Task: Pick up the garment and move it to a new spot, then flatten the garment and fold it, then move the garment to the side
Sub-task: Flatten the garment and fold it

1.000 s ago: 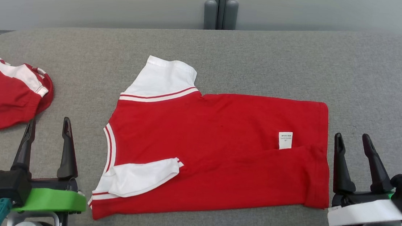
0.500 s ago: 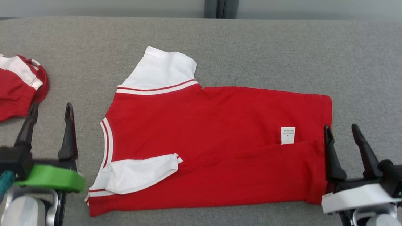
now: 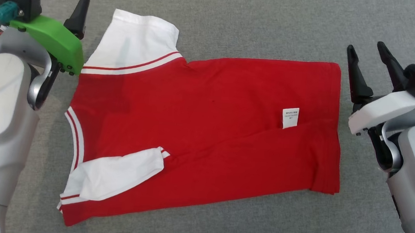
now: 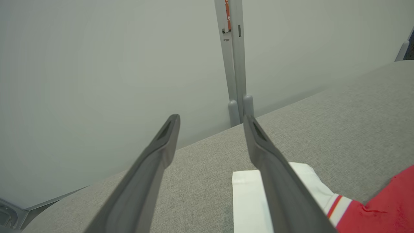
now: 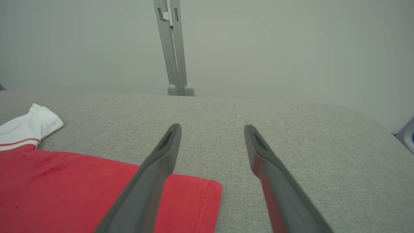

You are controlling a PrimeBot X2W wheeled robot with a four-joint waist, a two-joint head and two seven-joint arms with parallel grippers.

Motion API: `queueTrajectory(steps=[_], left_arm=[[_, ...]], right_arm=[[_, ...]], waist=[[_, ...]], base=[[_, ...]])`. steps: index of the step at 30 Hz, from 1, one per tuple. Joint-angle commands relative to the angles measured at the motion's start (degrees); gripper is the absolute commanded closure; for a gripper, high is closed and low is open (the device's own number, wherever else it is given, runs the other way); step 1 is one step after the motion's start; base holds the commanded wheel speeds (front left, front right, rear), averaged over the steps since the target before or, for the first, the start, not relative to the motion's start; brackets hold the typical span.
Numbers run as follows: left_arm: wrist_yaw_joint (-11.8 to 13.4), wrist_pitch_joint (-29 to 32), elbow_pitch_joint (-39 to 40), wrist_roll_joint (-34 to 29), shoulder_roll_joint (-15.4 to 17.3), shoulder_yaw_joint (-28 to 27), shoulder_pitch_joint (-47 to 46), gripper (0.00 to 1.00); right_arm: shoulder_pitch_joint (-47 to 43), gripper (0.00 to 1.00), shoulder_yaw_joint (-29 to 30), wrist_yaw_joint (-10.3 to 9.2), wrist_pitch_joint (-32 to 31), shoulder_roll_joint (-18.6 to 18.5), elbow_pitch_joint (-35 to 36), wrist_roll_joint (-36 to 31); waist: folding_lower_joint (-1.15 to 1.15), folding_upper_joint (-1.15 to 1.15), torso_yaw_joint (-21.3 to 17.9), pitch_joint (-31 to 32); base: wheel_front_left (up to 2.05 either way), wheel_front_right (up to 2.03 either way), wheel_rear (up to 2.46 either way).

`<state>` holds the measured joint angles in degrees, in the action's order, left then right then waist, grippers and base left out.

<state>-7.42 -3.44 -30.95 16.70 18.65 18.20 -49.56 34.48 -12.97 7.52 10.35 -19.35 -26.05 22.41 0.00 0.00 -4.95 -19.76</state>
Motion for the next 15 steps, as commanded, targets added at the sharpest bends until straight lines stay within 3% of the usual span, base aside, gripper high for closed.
queueTrajectory(steps=[1, 7, 15], left_arm=[[0.05, 1.81, -2.12, 1.54, 1.71, 2.54, -2.52, 0.0], [0.05, 8.88, -9.38, 8.39, 5.43, 11.15, -8.36, 0.0], [0.05, 12.85, -15.88, 15.35, 6.35, 16.06, -11.91, 0.0]], right_arm=[[2.0, 0.0, -1.5, -0.06, 0.17, -0.41, -1.18, 0.86], [6.54, 0.0, -6.82, -0.06, 2.26, -0.65, -5.1, 3.95], [10.23, 0.0, -12.83, -0.06, 4.17, -1.52, -8.0, 7.35]], waist=[[0.0, 0.0, -4.25, -4.99], [0.0, 0.0, -6.81, -7.73], [0.0, 0.0, -8.02, -10.32]], base=[[0.0, 0.0, 0.0], [0.0, 0.0, 0.0], [0.0, 0.0, 0.0]])
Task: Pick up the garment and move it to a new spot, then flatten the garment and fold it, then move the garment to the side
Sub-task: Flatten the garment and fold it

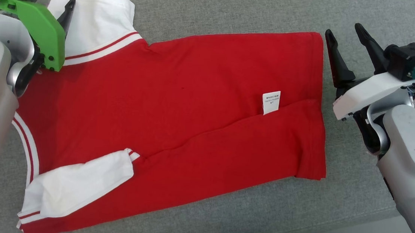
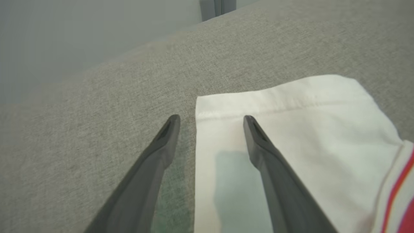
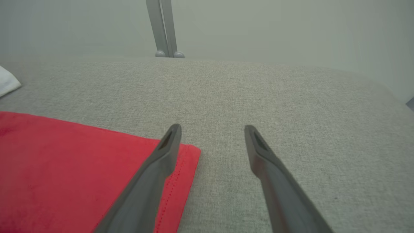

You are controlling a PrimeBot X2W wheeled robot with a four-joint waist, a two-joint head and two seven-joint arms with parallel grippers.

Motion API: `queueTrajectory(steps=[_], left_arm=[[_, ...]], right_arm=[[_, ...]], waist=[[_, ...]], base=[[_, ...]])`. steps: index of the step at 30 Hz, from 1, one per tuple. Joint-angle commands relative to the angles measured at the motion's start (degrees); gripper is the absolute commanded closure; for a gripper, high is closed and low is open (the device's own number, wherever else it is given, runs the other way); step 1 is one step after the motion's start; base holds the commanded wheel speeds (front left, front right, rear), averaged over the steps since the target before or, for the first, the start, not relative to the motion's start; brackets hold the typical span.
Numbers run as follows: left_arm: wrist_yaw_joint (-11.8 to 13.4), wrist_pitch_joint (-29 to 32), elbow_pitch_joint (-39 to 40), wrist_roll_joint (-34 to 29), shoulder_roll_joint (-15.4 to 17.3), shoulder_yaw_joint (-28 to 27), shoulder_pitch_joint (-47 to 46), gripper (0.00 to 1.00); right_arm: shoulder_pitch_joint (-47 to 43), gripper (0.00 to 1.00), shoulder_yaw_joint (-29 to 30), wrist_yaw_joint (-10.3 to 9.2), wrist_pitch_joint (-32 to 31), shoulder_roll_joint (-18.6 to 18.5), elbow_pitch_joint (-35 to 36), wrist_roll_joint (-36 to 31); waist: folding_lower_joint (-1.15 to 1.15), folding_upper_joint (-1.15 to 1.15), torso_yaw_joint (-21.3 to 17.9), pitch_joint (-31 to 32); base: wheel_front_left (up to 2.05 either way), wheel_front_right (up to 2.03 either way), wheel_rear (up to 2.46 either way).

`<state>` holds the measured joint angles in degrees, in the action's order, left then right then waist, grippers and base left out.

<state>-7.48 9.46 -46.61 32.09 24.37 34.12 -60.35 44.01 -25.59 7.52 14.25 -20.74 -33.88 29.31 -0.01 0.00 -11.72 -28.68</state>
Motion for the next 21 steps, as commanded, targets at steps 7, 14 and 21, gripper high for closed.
queueTrajectory(steps=[7, 14, 21], left_arm=[[0.1, 0.42, -4.04, 5.07, -0.15, 2.64, -1.61, 0.0], [-0.03, 1.05, -6.25, 7.55, -1.03, 6.48, -2.27, 1.0], [0.13, -4.48, -5.93, 8.96, -1.73, 8.3, -4.88, 1.0]], right_arm=[[2.44, 0.0, -4.4, -0.06, 0.86, -0.26, -1.79, 3.56], [3.59, 0.0, -8.9, -0.06, 0.85, -1.34, -4.23, 8.56], [5.81, 0.0, -12.11, -0.06, -2.13, -1.89, -6.57, 15.14]], waist=[[0.01, 0.0, -1.72, -1.94], [0.01, 0.0, -1.13, -1.59], [0.01, 0.0, 1.02, -1.16]], base=[[0.0, 0.0, 0.0], [0.0, 0.0, 0.0], [0.0, 0.0, 0.0]])
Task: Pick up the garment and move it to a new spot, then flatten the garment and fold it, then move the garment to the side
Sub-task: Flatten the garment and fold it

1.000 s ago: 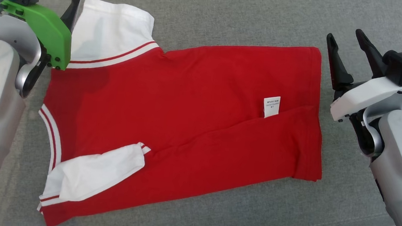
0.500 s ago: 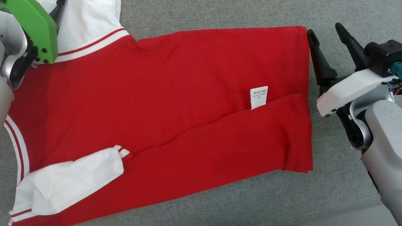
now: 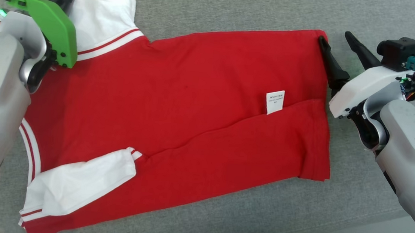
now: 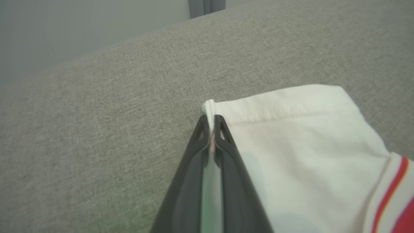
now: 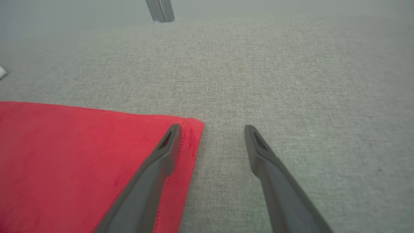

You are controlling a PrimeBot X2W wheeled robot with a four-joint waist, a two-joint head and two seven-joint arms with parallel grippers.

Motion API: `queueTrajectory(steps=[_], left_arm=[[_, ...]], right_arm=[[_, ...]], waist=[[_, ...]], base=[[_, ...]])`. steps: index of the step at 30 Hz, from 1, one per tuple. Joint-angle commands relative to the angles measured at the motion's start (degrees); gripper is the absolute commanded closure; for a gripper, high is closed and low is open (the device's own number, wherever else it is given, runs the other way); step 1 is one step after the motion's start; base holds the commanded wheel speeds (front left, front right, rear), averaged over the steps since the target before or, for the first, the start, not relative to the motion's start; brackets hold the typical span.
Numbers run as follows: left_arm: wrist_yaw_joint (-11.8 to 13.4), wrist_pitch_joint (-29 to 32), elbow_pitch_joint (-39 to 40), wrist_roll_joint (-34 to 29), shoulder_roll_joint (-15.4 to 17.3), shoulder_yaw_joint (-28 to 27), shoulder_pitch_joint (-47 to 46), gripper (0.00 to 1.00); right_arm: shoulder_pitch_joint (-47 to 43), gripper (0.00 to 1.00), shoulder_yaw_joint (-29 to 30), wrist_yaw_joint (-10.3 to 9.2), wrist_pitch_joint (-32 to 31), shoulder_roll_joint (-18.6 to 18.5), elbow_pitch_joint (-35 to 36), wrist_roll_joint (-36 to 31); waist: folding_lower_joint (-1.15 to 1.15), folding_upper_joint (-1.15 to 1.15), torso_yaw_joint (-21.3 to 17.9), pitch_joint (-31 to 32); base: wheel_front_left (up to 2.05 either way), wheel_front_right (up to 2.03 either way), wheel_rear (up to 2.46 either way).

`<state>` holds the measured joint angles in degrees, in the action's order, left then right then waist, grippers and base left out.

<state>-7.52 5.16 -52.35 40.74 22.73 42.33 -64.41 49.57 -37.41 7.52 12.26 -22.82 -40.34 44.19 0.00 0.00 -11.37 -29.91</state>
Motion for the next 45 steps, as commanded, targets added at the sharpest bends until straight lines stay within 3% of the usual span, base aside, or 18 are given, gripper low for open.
queueTrajectory(steps=[1, 9, 10, 11, 19, 26, 31, 35, 45], left_arm=[[0.17, -0.85, 0.07, 0.38, -0.22, 0.43, -1.14, 1.0], [0.17, -4.04, 0.6, 1.55, -1.75, 4.11, -2.66, 1.0], [0.17, -4.43, 0.48, 1.8, -1.89, 4.45, -2.74, 1.0], [0.17, -4.91, 0.36, 2.01, -1.87, 4.71, -2.82, 1.0], [0.37, -11.08, -1.55, 3.48, -1.38, 4.12, -4.95, 1.0], [0.62, -17.7, -2.6, 2.65, -3.08, 3.62, -5.46, 1.0], [0.24, -19.51, -0.45, 2.69, -3.82, 4.53, -1.8, 1.0], [1.32, -20.37, 3.53, 1.17, -2.53, 3.67, 2.6, 1.0], [8.39, -20.28, 27.79, -4.51, 2.62, -5.11, 23.46, 1.0]], right_arm=[[0.78, 0.0, -0.88, -0.06, -0.89, 0.02, -0.28, 0.68], [3.6, 0.0, -5.96, -0.02, -6.59, -0.15, -2.62, 5.57], [3.27, 0.6, -6.41, -0.02, -7.92, 0.26, -2.64, 7.12], [3.15, 1.0, -7.19, 0.01, -8.92, 0.28, -2.32, 7.72], [7.2, 1.0, -7.84, -0.06, -4.3, -2.77, -2.86, 7.57], [11.36, 1.0, -6.85, -0.06, 1.54, -0.85, -8.9, 3.92], [8.7, 1.0, -7.46, -0.06, 2.64, 0.11, -10.13, 2.94], [5.78, 1.0, -6.45, -0.06, 2.92, -0.41, -8.56, 2.03], [-6.58, 1.0, 7.79, -0.06, 2.95, -0.41, 3.0, -8.55]], waist=[[0.0, 0.0, 0.99, 0.01], [0.0, 0.0, 3.62, -0.3], [0.0, 0.0, 3.82, -0.23], [0.0, 0.0, 3.9, -0.16], [0.0, 0.0, 4.62, 0.65], [0.0, 0.0, 6.43, 2.74], [0.0, 0.0, 7.49, 4.57], [0.0, 0.0, 7.85, 5.75], [0.0, 0.0, 7.84, 8.07]], base=[[0.0, 0.0, 0.0], [0.0, 0.0, 0.0], [0.0, 0.0, 0.0], [0.0, 0.0, 0.0], [0.0, 0.0, 0.0], [0.0, 0.0, 0.0], [0.0, 0.0, 0.0], [0.0, 0.0, 0.0], [0.0, 0.0, 0.0]])
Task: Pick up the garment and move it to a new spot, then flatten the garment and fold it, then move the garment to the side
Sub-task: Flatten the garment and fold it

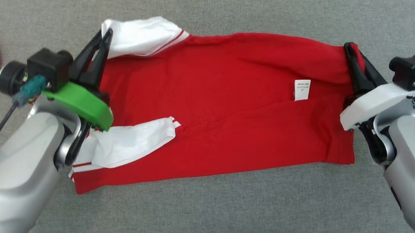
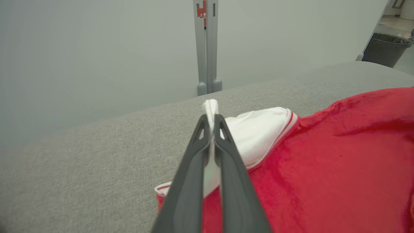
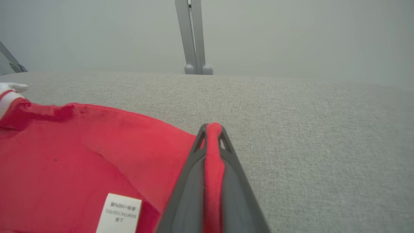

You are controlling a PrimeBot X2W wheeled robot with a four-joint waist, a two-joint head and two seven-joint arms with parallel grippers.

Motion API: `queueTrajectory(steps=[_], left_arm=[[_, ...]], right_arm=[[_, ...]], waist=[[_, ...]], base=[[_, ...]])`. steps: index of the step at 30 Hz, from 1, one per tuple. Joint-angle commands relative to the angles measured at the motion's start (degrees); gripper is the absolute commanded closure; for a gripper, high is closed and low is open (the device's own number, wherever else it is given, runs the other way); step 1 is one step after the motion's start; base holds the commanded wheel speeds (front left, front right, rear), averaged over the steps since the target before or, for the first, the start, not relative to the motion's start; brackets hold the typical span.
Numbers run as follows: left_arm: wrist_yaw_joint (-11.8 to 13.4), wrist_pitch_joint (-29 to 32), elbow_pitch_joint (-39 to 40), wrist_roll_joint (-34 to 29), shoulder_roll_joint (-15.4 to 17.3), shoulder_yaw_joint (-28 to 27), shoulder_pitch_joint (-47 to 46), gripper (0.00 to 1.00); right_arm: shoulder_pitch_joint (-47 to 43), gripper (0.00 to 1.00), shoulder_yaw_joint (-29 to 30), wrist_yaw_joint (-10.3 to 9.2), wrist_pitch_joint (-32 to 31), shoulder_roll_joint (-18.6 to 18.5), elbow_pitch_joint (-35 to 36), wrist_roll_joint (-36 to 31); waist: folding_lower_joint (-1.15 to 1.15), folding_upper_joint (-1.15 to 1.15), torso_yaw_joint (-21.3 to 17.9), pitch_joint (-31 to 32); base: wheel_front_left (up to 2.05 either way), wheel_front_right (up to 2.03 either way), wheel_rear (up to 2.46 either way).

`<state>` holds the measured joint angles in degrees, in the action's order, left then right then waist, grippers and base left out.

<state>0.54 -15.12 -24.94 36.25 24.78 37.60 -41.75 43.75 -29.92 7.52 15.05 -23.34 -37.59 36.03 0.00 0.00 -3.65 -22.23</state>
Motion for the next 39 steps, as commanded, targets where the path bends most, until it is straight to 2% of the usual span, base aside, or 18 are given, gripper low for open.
queueTrajectory(steps=[1, 8, 14, 15, 16, 17, 18, 23, 26, 29, 33, 39], left_arm=[[0.9, 0.0, 2.14, -0.29, 0.81, -0.87, 2.71, 1.0], [4.52, -0.01, 11.39, -1.76, 1.15, -3.55, 15.36, 1.0], [5.56, -0.01, 14.37, -2.18, -0.42, -5.13, 21.83, 1.0], [5.81, -0.01, 14.66, -2.24, -0.81, -5.8, 22.49, 1.0], [5.9, -0.01, 15.18, -2.48, -1.4, -6.71, 23.09, 0.75], [5.78, -0.01, 15.52, -2.81, -1.85, -7.25, 23.71, 0.26], [5.77, -0.01, 16.08, -3.58, -2.33, -8.07, 24.5, 0.0], [5.72, -0.01, 19.11, -7.51, -4.85, -13.04, 27.54, 0.0], [7.01, -0.01, 23.19, -12.24, -7.45, -19.03, 30.09, 0.0], [7.93, 0.0, 27.35, -17.16, -10.68, -25.63, 32.5, 0.0], [7.22, 0.02, 31.62, -23.23, -16.22, -33.93, 35.44, 0.0], [5.6, 0.02, 32.1, -28.15, -20.54, -40.03, 37.89, 0.0]], right_arm=[[-1.9, 1.0, 1.26, -0.06, 0.15, 0.29, 0.84, -1.1], [-8.74, 1.0, 6.64, -0.06, 0.17, 0.9, 4.27, -5.16], [-13.01, 1.0, 9.75, -0.06, 0.17, 1.69, 6.6, -5.84], [-13.71, 0.89, 10.2, -0.06, 0.17, 1.77, 7.16, -5.94], [-14.71, 0.0, 10.79, -0.06, 0.17, 2.05, 8.02, -5.75], [-15.37, 0.0, 11.53, -0.06, 0.17, 2.19, 8.87, -5.47], [-16.31, 0.0, 12.2, -0.06, 0.17, 2.17, 10.16, -5.41], [-20.76, 0.0, 16.32, -0.06, 0.18, 2.04, 17.6, -5.93], [-22.52, 0.0, 19.24, -0.06, 0.18, 2.02, 21.99, -6.1], [-22.64, 0.0, 20.82, -0.06, 0.17, 2.08, 22.19, -5.83], [-19.77, 0.0, 21.54, -0.06, 0.17, 2.3, 16.64, -5.29], [-15.51, 0.0, 20.3, -0.06, -0.56, 3.62, 5.44, -1.95]], waist=[[0.0, 0.0, 0.28, 0.65], [0.0, 0.0, 1.59, 1.81], [0.0, 0.0, 2.58, 2.53], [0.0, 0.0, 2.68, 2.71], [0.0, 0.0, 2.83, 2.97], [0.0, 0.0, 2.99, 3.23], [0.0, 0.0, 3.12, 3.5], [0.0, 0.0, 3.68, 4.73], [0.0, 0.0, 3.92, 5.2], [0.0, 0.0, 4.08, 5.29], [0.0, 0.0, 4.67, 5.0], [0.0, 0.0, 5.76, 4.36]], base=[[0.0, 0.0, 0.0], [0.0, 0.0, 0.0], [0.0, 0.0, 0.0], [0.0, 0.0, 0.0], [0.0, 0.0, 0.0], [0.0, 0.0, 0.0], [0.0, 0.0, 0.0], [0.0, 0.0, 0.0], [0.0, 0.0, 0.0], [0.0, 0.0, 0.0], [0.0, 0.0, 0.0], [0.0, 0.0, 0.0]])
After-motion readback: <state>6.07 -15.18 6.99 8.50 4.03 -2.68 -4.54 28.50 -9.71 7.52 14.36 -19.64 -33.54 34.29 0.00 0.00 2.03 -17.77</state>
